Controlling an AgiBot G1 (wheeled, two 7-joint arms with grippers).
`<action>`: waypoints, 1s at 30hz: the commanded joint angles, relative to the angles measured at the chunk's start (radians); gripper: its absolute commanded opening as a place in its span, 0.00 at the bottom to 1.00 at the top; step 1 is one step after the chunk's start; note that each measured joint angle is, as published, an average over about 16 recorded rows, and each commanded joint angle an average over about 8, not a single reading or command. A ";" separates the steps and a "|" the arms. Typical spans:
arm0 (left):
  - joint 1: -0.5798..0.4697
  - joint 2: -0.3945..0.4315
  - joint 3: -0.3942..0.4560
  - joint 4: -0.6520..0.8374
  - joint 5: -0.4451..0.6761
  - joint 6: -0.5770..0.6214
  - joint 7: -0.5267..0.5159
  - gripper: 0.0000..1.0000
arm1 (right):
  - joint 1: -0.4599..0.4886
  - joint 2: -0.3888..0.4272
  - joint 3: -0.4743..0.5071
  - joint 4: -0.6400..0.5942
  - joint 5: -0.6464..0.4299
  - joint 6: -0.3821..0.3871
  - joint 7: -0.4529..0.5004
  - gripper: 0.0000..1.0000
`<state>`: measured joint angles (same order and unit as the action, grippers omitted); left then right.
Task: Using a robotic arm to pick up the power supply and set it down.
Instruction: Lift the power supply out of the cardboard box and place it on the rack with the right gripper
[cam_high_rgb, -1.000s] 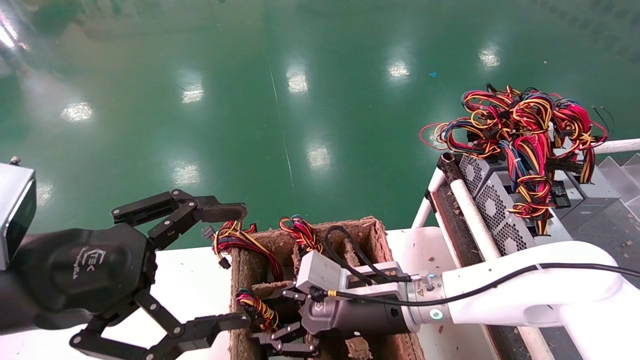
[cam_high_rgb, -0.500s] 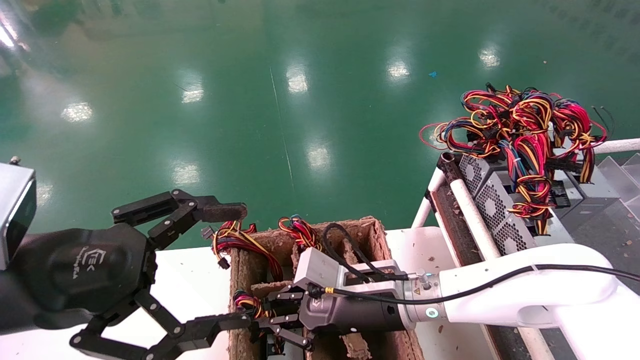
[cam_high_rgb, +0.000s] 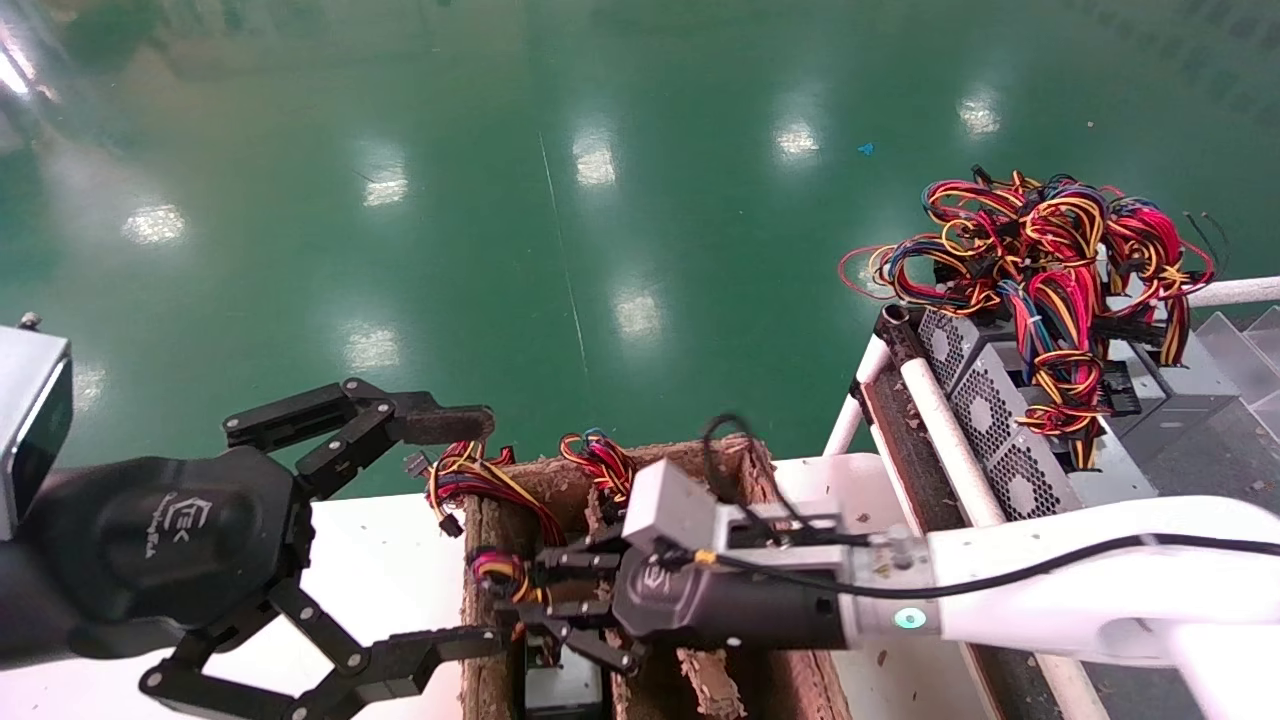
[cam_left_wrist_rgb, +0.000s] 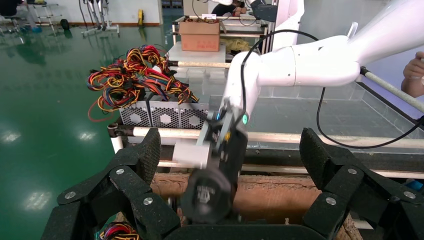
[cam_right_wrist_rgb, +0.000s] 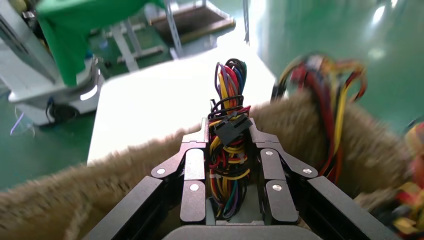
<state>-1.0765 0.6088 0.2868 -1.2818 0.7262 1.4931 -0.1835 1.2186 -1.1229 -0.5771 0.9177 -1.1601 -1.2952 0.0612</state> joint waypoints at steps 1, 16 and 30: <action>0.000 0.000 0.000 0.000 0.000 0.000 0.000 1.00 | -0.008 0.015 0.017 0.024 0.026 -0.005 -0.004 0.00; 0.000 0.000 0.001 0.000 -0.001 0.000 0.001 1.00 | -0.062 0.231 0.238 0.248 0.283 0.017 0.023 0.00; 0.000 -0.001 0.002 0.000 -0.001 -0.001 0.001 1.00 | -0.043 0.492 0.434 0.324 0.436 -0.006 0.031 0.00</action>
<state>-1.0770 0.6080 0.2888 -1.2818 0.7248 1.4922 -0.1825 1.1696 -0.6319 -0.1445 1.2318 -0.7300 -1.2988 0.0884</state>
